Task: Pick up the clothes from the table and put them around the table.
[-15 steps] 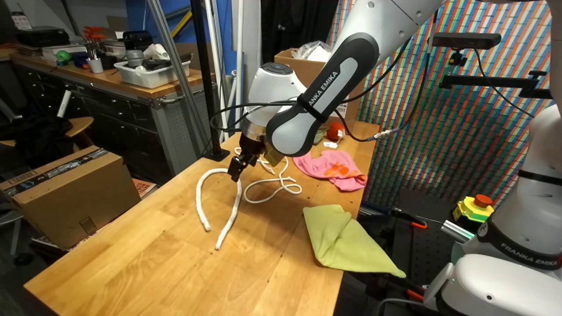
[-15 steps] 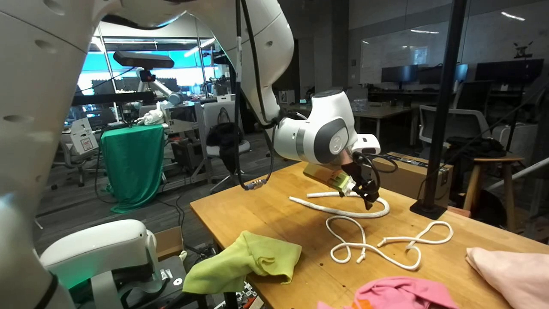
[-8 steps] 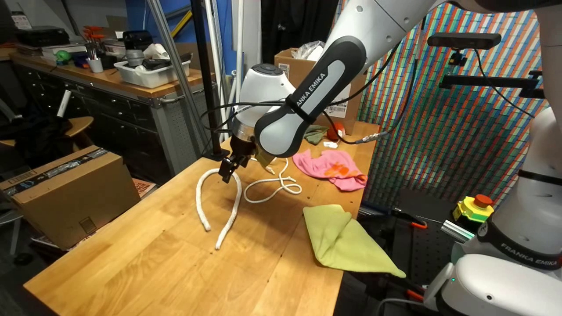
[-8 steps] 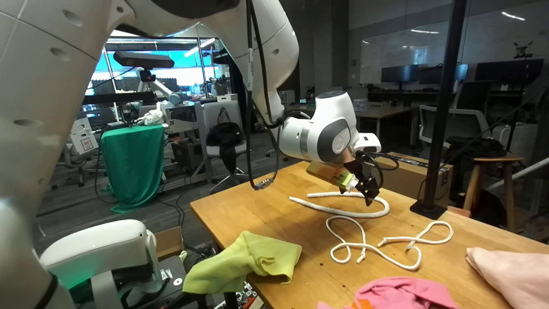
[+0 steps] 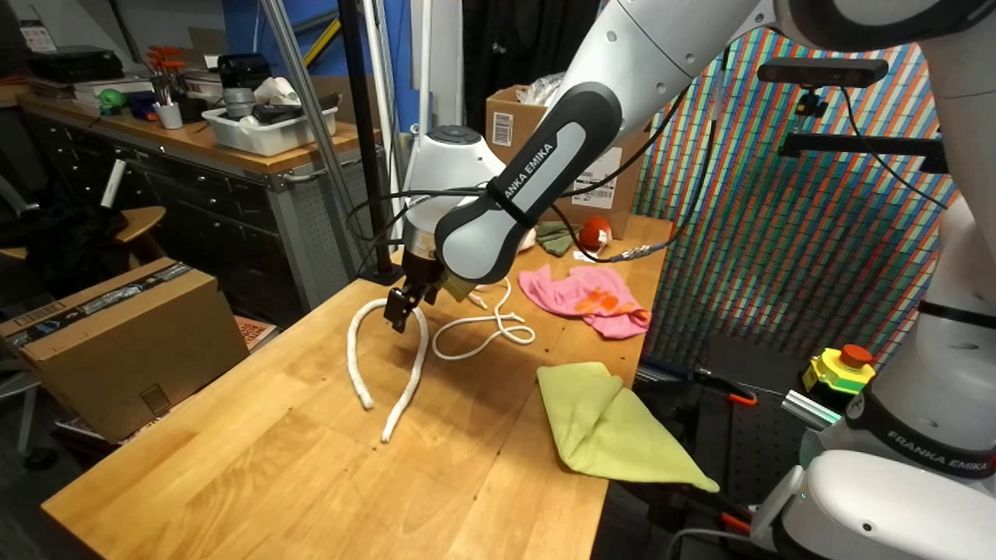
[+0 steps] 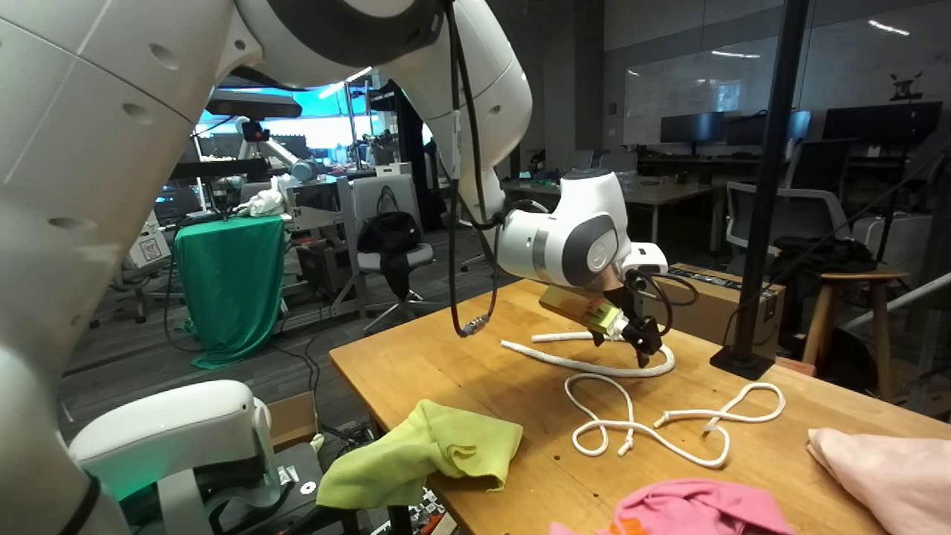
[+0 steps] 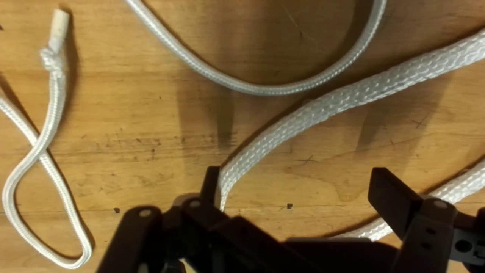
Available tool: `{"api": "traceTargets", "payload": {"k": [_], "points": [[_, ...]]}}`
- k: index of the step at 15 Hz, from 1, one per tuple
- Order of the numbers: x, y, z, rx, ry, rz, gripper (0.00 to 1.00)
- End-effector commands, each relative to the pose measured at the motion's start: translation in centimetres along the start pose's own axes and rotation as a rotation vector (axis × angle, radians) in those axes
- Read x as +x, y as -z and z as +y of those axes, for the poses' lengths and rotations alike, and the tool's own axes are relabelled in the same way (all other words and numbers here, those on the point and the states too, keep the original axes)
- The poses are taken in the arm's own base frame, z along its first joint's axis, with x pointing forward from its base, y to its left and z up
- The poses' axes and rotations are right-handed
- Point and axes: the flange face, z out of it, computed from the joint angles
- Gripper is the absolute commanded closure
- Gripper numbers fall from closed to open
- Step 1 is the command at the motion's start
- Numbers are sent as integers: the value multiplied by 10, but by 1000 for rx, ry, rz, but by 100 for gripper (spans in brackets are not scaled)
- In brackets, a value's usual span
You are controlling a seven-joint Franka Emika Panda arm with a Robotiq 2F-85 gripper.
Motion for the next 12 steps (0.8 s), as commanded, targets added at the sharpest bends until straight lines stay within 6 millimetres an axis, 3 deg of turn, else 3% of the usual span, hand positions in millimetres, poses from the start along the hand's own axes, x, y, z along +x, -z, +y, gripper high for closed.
{"api": "traceTargets", "payload": {"k": [1, 9, 10, 11, 12], "points": [[12, -7, 5, -1, -12, -13, 0], [16, -22, 16, -9, -25, -56, 0], [17, -24, 17, -11, -27, -62, 6], [17, -25, 18, -11, -28, -65, 26], [18, -26, 20, -13, -29, -68, 32]]}}
